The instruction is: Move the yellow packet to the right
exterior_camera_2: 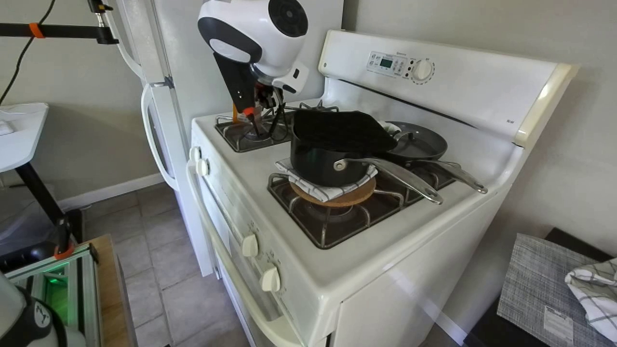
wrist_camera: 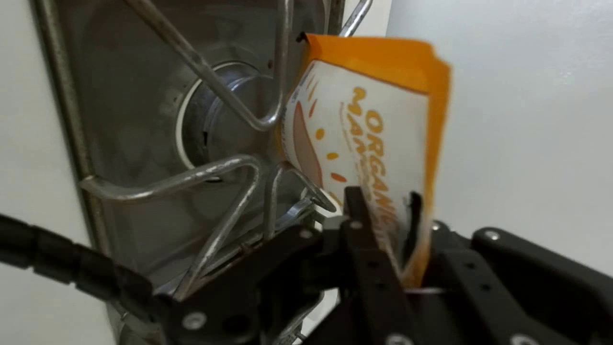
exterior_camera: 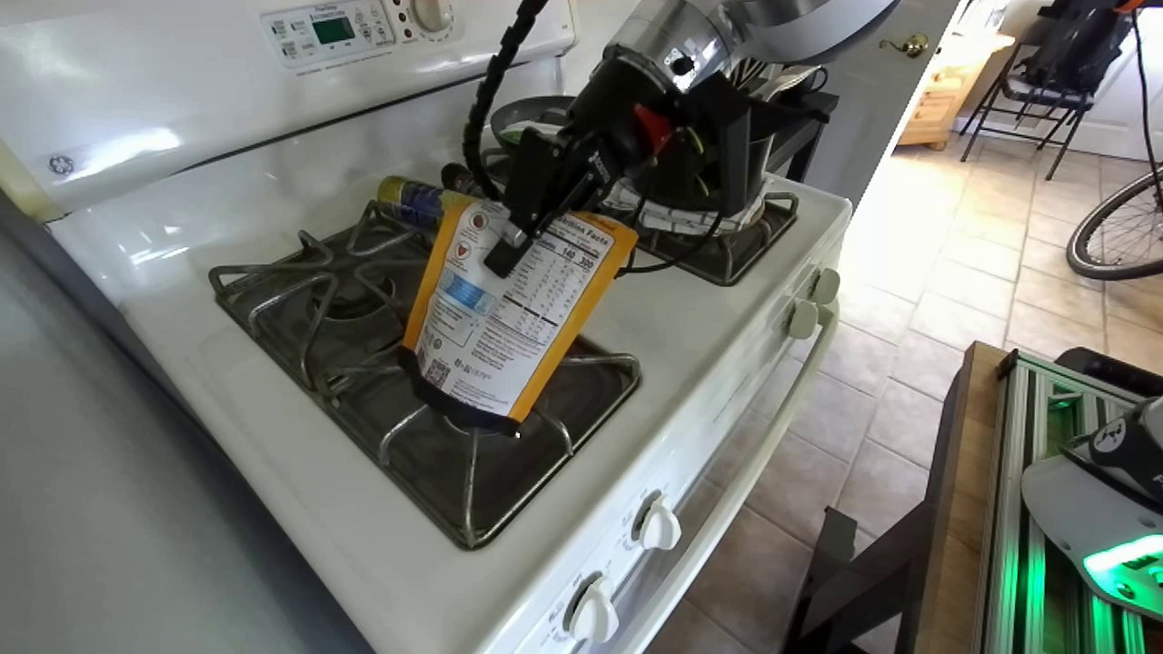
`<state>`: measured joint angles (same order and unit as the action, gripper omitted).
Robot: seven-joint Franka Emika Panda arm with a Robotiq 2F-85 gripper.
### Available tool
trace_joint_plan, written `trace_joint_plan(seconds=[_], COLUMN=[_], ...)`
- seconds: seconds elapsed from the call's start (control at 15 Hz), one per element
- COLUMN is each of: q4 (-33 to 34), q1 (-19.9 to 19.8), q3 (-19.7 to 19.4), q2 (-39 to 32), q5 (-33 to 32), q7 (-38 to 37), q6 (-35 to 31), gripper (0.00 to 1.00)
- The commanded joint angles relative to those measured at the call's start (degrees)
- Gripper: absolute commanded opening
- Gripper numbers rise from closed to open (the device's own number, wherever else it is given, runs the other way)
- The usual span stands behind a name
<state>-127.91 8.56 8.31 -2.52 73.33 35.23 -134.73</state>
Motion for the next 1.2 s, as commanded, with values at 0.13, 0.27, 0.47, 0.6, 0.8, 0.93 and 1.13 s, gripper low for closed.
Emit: trace_joint_plan(seconds=[0.13,0.27,0.47,0.6,0.8,0.93,1.13], q4=[-1.0,-1.0,-1.0,-0.2,2.8,5.8,6.2], q1=[0.0,-0.1,-0.1,-0.5,-1.6,-1.8,-0.7], q3=[0.2,0.2,0.1,0.2,-0.2,-1.2,-2.4], q2=[3.0,5.1,10.0,13.4,17.6,18.8,19.2], q5=[0.9,0.5,-1.9,-8.2,-16.7,-17.8,-17.6], q7=[0.1,-0.4,-1.5,-4.1,-7.9,-10.0,-9.7], q6=[1.2,2.5,3.7,1.7,-1.9,-5.0,-4.3], gripper=[0.00,0.00,0.00,0.00,0.00,0.00,0.00])
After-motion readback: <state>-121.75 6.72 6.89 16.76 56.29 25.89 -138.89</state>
